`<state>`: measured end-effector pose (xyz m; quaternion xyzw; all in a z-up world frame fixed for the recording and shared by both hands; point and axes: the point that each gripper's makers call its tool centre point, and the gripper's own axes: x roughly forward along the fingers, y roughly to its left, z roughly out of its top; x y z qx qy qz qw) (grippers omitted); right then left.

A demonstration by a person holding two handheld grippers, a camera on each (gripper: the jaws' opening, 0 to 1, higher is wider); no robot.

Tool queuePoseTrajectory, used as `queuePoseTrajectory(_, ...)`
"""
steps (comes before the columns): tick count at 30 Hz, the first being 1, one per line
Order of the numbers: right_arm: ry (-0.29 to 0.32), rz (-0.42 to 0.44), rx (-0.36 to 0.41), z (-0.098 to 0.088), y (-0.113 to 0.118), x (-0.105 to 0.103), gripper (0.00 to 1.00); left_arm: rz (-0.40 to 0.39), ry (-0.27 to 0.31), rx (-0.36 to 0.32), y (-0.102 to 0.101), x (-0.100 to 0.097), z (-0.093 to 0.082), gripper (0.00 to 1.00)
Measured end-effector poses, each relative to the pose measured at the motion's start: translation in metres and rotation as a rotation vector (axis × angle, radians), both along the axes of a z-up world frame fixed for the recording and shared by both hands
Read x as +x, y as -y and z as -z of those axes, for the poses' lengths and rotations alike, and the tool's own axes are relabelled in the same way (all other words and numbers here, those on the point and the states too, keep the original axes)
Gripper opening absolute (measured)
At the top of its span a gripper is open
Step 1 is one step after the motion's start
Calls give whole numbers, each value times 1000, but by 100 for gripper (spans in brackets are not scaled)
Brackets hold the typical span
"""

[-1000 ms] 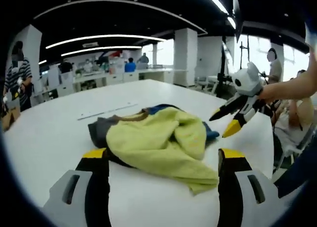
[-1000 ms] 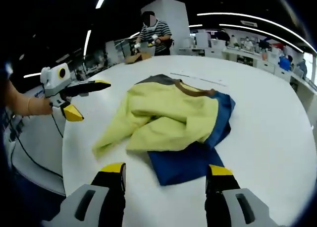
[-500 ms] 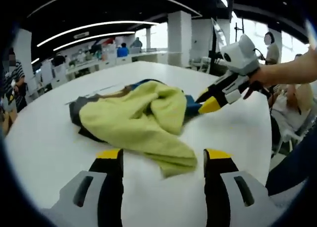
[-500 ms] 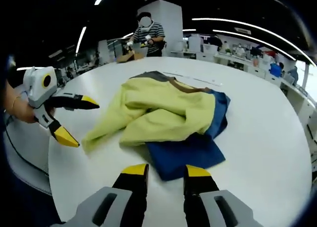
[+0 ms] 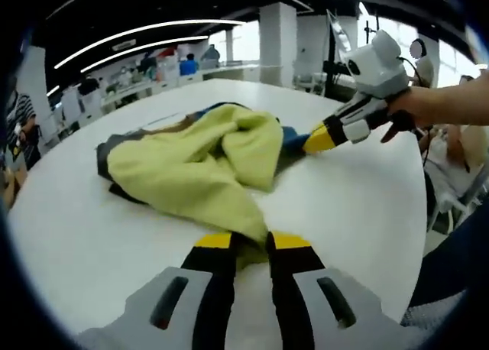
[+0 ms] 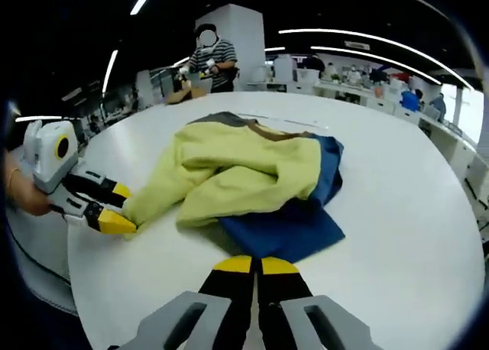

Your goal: Fold the garment on the visible template until the final outline fits inside the template.

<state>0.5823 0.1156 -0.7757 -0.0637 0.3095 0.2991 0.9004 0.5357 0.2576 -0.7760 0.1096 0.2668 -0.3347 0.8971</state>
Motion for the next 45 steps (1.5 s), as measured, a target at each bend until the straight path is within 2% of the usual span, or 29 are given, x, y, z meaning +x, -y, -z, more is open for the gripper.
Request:
queuePoseTrajectory(1, 7, 3, 1, -3, 1, 0, 0, -9, 0, -2, -2, 1, -2, 3)
queuePoseTrajectory(3, 21, 8, 7, -10, 4, 1, 0, -23, -7, -11, -6, 2, -4, 0)
queuePoseTrajectory(12, 94, 56, -5, -50, 23, 20, 0, -65, -5, -54, -16, 1, -20, 0)
queuePoseTrajectory(15, 108, 64, -36, -59, 33, 28, 0, -69, -1, -64, -17, 1, -26, 0)
queuePoseTrajectory(22, 124, 94, -50, -79, 56, 41, 0, -81, -1, -88, -21, 1, -38, 0)
queuePoseTrajectory(26, 110, 103, -111, -81, 76, 44, 0, -90, -5, -101, -23, 0, -41, 0)
queuePoseTrajectory(36, 113, 197, -182, -92, 127, 59, 0, -90, -15, -110, -26, -3, -44, 0)
queuePoseTrajectory(41, 104, 244, -215, -91, 151, 67, 0, -92, -25, -108, -30, -4, -44, 0)
queuePoseTrajectory(45, 74, 299, -256, -80, 176, 74, 0, -95, -36, -106, -31, -5, -43, 0)
